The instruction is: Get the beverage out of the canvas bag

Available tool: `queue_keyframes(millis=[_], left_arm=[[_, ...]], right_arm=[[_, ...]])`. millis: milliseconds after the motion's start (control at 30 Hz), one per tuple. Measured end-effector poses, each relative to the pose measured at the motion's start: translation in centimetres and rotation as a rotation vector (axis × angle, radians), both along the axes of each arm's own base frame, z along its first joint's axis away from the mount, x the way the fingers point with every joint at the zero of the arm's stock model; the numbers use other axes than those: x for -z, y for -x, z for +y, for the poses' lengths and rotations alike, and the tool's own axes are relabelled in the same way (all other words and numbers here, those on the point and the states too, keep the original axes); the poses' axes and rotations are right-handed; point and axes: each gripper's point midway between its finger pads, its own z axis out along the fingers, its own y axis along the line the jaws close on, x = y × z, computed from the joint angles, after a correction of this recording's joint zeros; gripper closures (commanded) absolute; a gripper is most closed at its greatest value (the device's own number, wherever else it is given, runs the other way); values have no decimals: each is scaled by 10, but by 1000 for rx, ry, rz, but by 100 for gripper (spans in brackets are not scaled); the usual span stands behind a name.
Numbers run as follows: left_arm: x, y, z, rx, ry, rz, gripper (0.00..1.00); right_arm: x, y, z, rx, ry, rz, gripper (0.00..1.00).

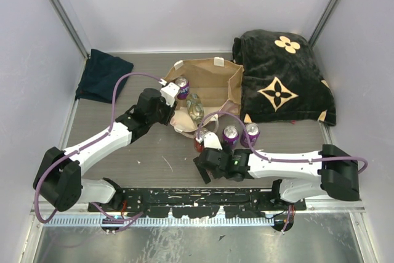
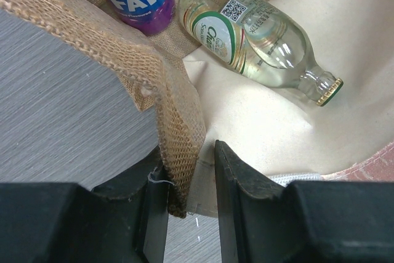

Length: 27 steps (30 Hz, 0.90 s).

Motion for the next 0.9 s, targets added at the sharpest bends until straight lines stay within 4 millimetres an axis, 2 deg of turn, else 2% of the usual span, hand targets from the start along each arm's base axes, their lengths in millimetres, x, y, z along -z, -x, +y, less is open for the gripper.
queue_keyframes(millis=[67,133,233,333,467,533,600,633,667,733,900], left_arm=[[0,0,0,0,0,0,61],[0,0,0,0,0,0,61],[0,0,0,0,0,0,61],[0,0,0,0,0,0,61],[0,0,0,0,1,0,61],[0,0,0,0,1,0,61],[0,0,0,0,1,0,61],[0,0,0,0,1,-1,61],[0,0,0,0,1,-1,61],[0,0,0,0,0,-2,61],[-1,-1,1,-1,-2,-5,61]], right_arm=[[-6,-2,-1,5,-6,-12,0],[-20,-5,0,8,-25,-35,0],[-56,-14,11,0,-79,-92,0],[-107,-28,30,-27,-150,-175,7],[-191,-48,51,-62,-240,-317,29],[-226,-62,58,-55,-262,-379,44],[-251,-81,65,-30,-267,-413,64],[-258,-93,67,-8,-263,-419,74],[-261,-107,68,11,-251,-424,76],[-257,-131,71,40,-216,-413,76],[-217,-181,80,82,-76,-313,70]])
